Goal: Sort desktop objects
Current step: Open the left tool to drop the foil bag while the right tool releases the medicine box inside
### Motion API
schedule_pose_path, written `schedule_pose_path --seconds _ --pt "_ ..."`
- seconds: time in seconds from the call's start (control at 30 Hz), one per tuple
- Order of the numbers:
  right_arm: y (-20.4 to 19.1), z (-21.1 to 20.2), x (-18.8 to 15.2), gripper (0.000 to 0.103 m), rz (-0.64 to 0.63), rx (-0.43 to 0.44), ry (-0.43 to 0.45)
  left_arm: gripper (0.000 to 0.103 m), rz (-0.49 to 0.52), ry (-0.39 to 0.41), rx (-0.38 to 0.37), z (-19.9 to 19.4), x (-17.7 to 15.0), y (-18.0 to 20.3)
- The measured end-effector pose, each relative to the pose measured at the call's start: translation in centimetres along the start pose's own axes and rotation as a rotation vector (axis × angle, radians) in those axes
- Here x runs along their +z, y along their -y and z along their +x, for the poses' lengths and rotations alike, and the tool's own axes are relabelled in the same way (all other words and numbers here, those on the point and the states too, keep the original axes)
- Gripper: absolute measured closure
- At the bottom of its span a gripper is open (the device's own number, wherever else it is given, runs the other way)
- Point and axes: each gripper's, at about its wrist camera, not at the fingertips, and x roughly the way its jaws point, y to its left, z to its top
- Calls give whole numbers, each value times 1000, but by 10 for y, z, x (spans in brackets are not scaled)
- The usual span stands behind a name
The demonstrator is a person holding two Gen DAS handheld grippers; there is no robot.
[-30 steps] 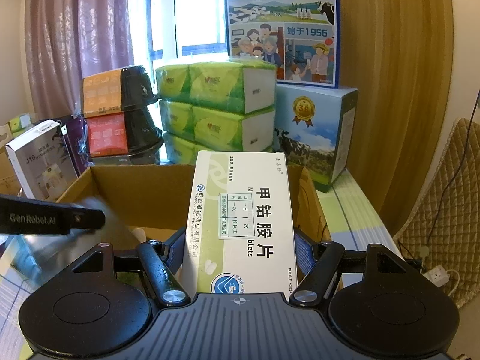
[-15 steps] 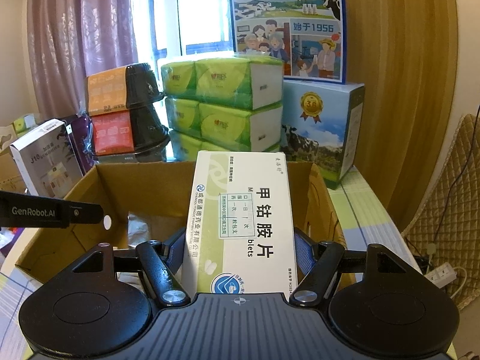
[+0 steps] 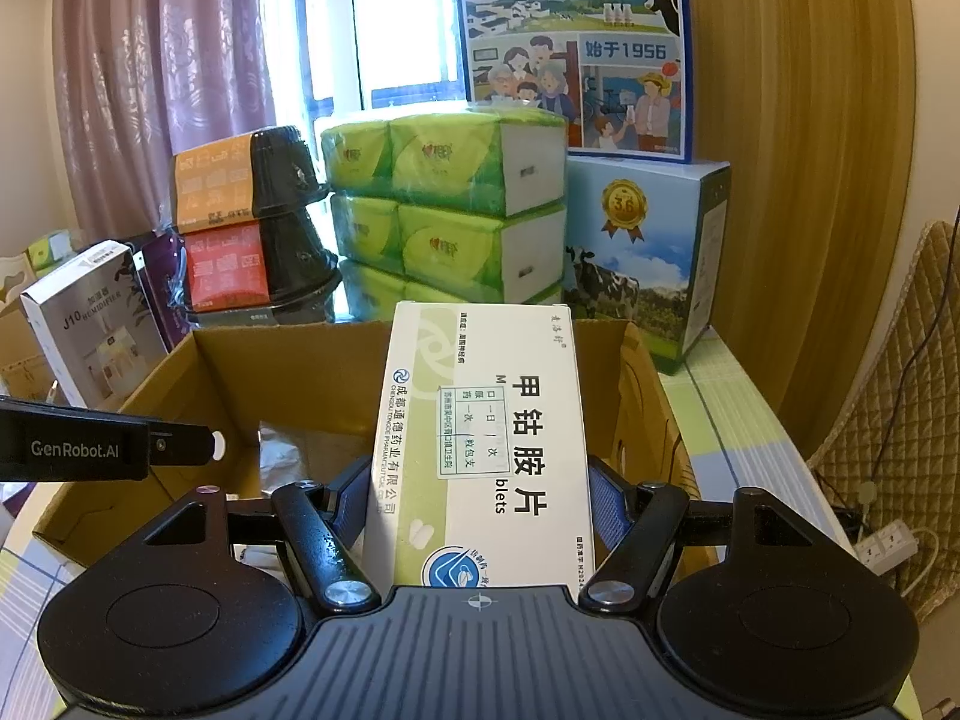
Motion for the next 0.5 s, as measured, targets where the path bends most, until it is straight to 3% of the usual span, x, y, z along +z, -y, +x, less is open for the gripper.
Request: schedule_pose_path --seconds 0.23,0.27,0.3,0.33,0.37,0.4,0.5 --pt "2 0 -1 35 6 5 21 75 1 -1 -2 0 0 0" --pt "3 1 -1 35 10 10 24 73 -1 -3 -2 0 0 0" --pt "4 1 -2 35 15 18 34 64 -3 -5 -1 1 0 0" --pt "5 2 -2 31 21 25 37 57 -6 -6 1 1 0 -1" --pt "7 2 -2 17 32 25 34 48 -7 -3 5 0 0 -1" --pt "10 2 -3 12 53 27 38 46 -4 -1 10 0 -1 0" --pt "19 3 -2 11 127 48 31 46 -4 1 18 -1 -1 -1"
